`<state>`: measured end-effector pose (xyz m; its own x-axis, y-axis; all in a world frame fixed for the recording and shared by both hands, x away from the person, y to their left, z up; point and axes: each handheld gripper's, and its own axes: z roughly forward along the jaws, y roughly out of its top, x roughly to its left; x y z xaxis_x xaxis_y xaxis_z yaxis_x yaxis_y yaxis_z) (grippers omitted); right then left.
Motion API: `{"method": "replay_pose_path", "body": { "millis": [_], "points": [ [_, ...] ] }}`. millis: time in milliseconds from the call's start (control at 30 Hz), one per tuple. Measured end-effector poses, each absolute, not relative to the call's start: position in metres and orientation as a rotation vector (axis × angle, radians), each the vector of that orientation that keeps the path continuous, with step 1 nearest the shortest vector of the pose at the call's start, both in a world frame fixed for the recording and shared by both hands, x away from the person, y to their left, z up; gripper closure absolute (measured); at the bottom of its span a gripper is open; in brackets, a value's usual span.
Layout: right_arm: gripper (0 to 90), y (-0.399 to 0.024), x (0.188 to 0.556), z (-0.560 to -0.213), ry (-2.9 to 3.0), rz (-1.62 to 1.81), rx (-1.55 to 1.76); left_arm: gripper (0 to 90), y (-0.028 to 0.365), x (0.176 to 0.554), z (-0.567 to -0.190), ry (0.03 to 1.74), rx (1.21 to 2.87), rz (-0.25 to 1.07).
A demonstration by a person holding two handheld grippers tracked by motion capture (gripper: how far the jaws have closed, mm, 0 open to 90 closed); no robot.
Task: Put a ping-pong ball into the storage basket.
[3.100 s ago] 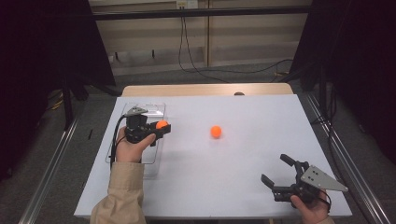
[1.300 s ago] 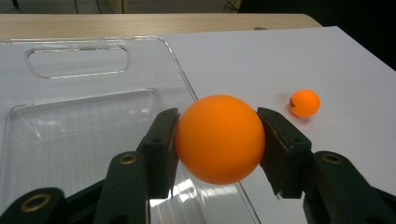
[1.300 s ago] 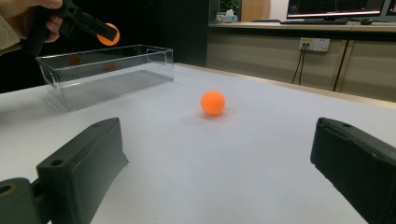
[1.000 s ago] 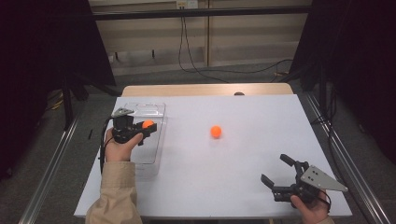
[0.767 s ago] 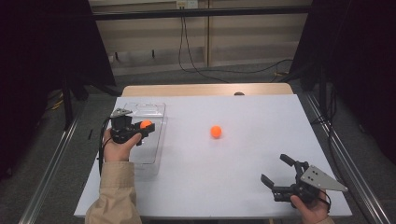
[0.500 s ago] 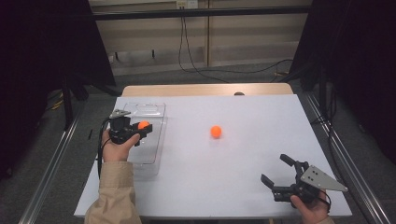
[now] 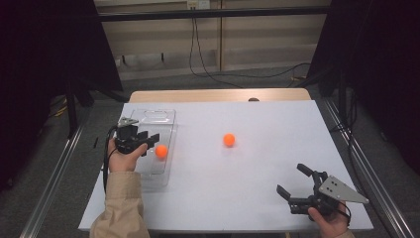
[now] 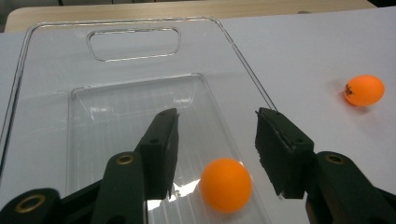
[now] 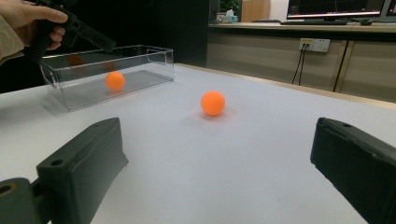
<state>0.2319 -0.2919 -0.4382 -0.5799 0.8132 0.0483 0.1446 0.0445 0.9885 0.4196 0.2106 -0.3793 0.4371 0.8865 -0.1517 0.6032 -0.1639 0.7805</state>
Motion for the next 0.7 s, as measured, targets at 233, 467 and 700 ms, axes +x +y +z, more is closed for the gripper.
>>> {"method": "replay_pose_path", "body": {
  "millis": [233, 467, 700],
  "points": [
    [2.1, -0.292, 0.232, -0.438, 1.779, 1.579, 0.964, 44.7, 0.204, 0.418, -0.374, 1.237, 1.872, 0.425],
    [2.1, -0.292, 0.232, -0.438, 1.779, 1.578, 0.964, 40.0, 0.192, 0.415, -0.369, 1.198, 1.873, 0.406],
    [2.2, -0.292, 0.232, -0.438, 1.779, 1.575, 0.963, 33.5, 0.176, 0.413, -0.364, 1.150, 1.892, 0.384]
  ]
}}
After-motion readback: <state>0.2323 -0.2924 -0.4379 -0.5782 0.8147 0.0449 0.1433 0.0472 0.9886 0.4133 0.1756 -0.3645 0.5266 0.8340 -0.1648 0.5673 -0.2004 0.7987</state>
